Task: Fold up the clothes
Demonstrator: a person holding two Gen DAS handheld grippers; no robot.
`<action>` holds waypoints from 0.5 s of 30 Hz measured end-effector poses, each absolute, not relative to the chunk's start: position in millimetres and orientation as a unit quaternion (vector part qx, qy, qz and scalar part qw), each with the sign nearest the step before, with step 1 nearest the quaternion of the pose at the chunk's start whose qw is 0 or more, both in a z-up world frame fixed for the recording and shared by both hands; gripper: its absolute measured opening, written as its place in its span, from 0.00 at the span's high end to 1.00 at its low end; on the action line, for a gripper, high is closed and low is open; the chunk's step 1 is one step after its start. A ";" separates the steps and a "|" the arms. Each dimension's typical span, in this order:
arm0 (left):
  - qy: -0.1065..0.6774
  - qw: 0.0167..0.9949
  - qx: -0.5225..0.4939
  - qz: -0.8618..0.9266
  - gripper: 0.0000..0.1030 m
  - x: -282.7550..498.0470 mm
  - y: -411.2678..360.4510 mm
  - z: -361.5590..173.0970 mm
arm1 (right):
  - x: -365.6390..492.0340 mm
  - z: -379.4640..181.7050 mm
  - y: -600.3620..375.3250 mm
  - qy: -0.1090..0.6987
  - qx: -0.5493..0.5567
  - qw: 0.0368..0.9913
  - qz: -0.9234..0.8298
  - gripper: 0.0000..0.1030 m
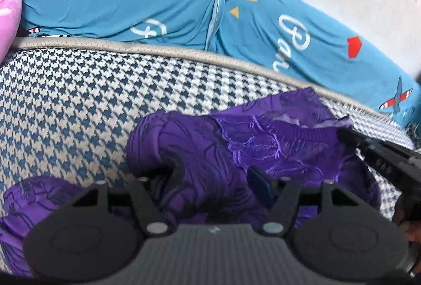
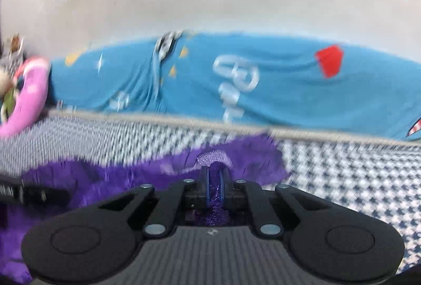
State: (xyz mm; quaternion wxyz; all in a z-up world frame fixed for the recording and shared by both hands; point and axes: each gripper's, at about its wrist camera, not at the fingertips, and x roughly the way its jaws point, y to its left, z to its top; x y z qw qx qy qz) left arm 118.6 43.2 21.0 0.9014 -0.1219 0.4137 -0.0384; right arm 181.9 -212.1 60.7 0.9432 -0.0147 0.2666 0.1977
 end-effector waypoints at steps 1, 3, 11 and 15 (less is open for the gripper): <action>0.409 0.903 -0.125 -0.042 0.41 119.3 42.9 23.9 | 182.4 66.6 -215.9 0.257 -0.003 0.947 0.191 0.92; 0.398 0.906 -0.133 -0.052 0.41 120.3 42.0 30.1 | 182.3 77.0 -221.8 0.237 0.013 0.956 0.173 0.92; 0.365 0.911 -0.180 -0.061 0.33 126.9 62.5 48.6 | 188.6 105.1 -270.2 0.172 0.066 0.982 0.043 0.97; 0.371 0.909 -0.190 -0.033 0.28 132.8 77.3 45.3 | 191.7 100.3 -278.2 0.196 0.096 0.973 0.081 0.97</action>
